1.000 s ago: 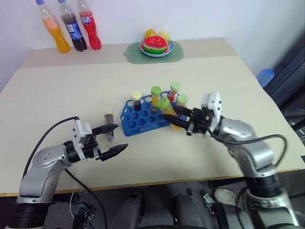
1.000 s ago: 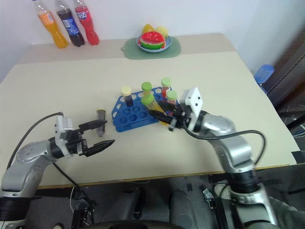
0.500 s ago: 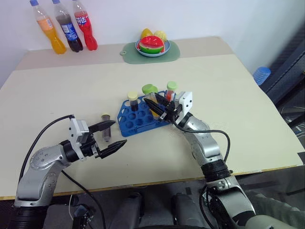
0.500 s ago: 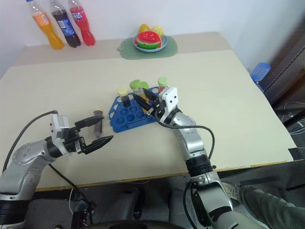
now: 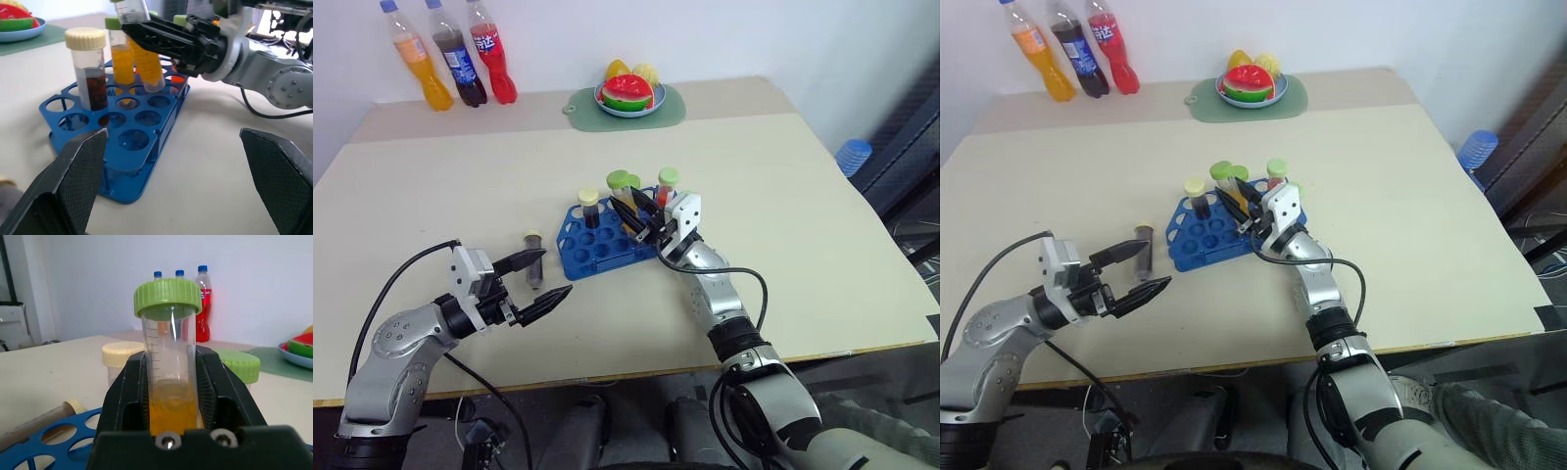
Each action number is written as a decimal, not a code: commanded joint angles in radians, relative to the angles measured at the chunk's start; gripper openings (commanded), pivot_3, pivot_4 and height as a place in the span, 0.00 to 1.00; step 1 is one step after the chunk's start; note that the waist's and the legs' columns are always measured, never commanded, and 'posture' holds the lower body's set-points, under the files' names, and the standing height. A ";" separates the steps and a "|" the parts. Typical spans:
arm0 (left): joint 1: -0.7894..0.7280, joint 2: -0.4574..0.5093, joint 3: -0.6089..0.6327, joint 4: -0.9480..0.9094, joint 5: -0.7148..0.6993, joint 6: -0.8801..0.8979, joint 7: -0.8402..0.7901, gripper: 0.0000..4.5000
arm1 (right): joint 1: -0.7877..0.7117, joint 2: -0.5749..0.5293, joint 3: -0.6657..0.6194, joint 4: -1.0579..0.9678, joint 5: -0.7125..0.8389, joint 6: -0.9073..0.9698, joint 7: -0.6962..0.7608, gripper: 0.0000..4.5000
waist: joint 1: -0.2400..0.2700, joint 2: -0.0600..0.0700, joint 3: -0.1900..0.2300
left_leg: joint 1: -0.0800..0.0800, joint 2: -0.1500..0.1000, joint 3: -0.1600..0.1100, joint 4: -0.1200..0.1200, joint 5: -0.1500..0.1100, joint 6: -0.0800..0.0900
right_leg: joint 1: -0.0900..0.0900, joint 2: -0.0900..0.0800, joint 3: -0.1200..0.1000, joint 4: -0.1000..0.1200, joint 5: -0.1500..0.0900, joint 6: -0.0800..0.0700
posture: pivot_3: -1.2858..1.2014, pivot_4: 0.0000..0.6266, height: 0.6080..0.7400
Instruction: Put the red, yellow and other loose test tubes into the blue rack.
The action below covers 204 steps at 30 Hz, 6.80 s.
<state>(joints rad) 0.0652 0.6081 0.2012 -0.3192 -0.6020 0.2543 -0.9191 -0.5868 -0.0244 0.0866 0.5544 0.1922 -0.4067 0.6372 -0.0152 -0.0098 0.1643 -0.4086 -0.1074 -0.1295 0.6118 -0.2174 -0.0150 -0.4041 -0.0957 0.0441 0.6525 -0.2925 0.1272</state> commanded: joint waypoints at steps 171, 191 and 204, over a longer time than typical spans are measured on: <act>-0.663 -0.325 -0.305 0.621 0.201 -0.022 0.007 0.16 | 0.724 -0.558 -0.149 -1.260 -0.001 0.803 -0.139 0.95 | 0.031 -0.010 0.002 | 0.001 -0.001 -0.004 0.004 0.000 0.000 | 0.012 -0.001 -0.004 -0.003 0.000 0.001 | 0.52 0.24 1.00; -0.617 -0.385 -0.304 0.777 0.295 -0.368 -0.024 0.50 | 0.713 -0.559 -0.164 -1.245 0.000 0.804 -0.133 0.95 | 0.029 -0.007 -0.001 | 0.002 -0.001 -0.006 0.006 0.001 0.000 | 0.015 -0.001 -0.006 -0.003 0.000 0.001 | 0.52 0.24 1.00; -0.556 -0.458 -0.272 0.611 0.273 -0.387 0.048 0.99 | 0.715 -0.574 -0.204 -1.238 0.017 0.815 -0.108 0.95 | 0.028 -0.007 -0.001 | 0.001 -0.001 -0.005 0.004 0.000 0.001 | 0.012 -0.001 -0.006 -0.003 0.000 0.001 | 0.52 0.24 1.00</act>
<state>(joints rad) -0.4967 0.1510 -0.0833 0.3319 -0.3229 -0.1220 -0.8796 0.1391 -0.5919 -0.0949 -0.6615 0.1982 0.4152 0.5229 0.0131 -0.0166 0.1635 -0.4076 -0.1088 -0.1349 0.6158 -0.2172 -0.0145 -0.3918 -0.0969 0.0382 0.6491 -0.2928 0.1285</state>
